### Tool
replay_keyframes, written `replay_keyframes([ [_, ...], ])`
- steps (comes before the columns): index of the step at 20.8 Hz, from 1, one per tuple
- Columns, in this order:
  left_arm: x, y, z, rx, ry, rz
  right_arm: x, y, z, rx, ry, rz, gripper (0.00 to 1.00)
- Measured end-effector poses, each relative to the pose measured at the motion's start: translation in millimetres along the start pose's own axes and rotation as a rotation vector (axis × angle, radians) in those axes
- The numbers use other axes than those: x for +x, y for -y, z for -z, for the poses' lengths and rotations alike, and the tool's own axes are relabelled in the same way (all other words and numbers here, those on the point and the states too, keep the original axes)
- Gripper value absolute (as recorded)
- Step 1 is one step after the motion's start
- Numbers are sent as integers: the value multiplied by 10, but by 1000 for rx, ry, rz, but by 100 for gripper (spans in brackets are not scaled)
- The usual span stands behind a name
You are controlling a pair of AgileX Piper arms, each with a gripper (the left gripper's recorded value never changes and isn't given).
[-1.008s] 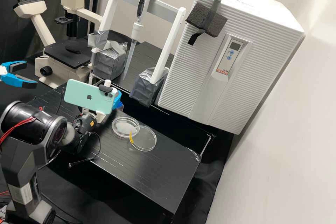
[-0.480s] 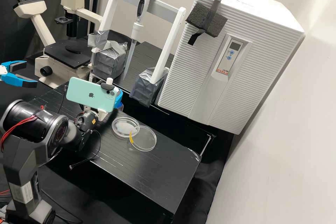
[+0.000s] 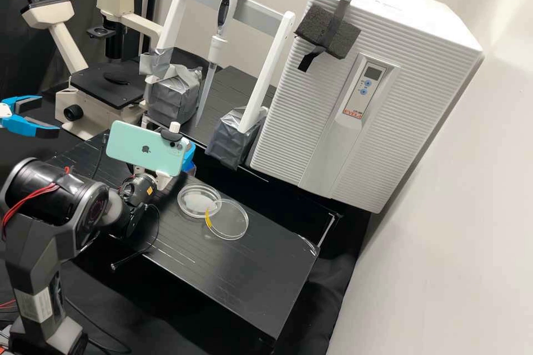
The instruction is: Close the bottle
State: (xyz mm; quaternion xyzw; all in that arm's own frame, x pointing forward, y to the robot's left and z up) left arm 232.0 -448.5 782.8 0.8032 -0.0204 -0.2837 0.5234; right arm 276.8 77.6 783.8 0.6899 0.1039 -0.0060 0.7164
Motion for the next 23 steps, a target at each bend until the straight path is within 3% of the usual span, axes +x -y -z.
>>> replay_keyframes([
  [15, 62, 9, -4, -3, 15, 7, -141, 5, 13, 2, 1, 14, 0],
  [23, 62, 9, -4, -3, 15, 7, -129, 81, 44, 1, -11, 43, 0],
])
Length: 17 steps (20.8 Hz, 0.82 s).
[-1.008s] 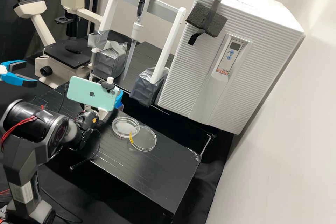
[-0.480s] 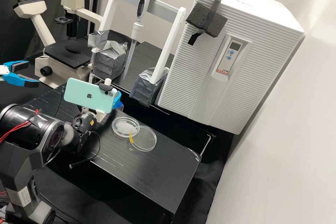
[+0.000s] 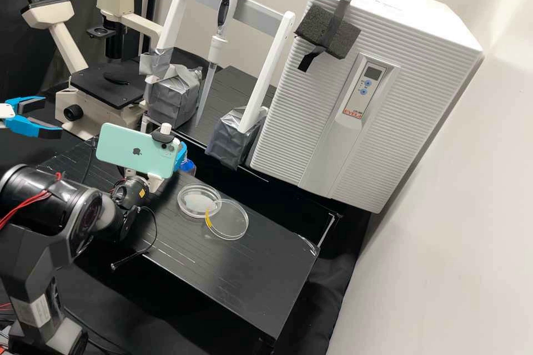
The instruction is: Close the bottle
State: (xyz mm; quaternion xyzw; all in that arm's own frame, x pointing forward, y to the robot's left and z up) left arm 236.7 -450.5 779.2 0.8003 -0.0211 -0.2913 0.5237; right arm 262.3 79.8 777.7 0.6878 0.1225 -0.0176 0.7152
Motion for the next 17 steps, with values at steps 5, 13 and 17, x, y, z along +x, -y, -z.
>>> replay_keyframes([
  [5, -3, -2, 5, 0, -2, -1, 28, -22, -105, -16, 29, -19, 0],
  [13, -3, -2, 5, 0, -2, -1, 14, -54, -86, -22, 18, -28, 0],
  [17, -13, 13, 4, -6, -7, 1, 22, -64, -77, -22, 14, -32, 0],
])
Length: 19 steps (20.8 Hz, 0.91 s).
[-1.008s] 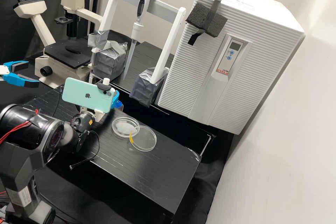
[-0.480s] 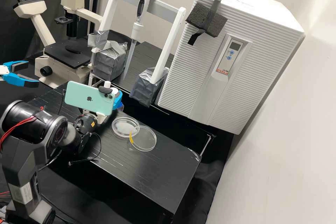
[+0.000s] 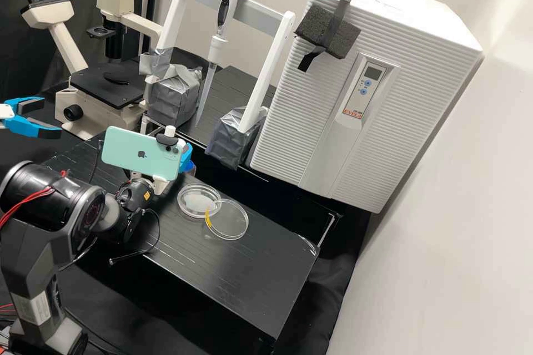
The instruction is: Close the bottle
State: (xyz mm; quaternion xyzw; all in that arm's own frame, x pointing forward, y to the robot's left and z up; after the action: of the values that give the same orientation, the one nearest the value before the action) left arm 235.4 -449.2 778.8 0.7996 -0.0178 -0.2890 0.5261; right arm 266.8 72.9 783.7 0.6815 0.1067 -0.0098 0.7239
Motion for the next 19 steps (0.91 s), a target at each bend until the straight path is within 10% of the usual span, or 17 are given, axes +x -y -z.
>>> replay_keyframes([
  [19, -14, 23, -5, 6, -6, 4, 31, -57, 13, -12, 8, 21, 0],
])
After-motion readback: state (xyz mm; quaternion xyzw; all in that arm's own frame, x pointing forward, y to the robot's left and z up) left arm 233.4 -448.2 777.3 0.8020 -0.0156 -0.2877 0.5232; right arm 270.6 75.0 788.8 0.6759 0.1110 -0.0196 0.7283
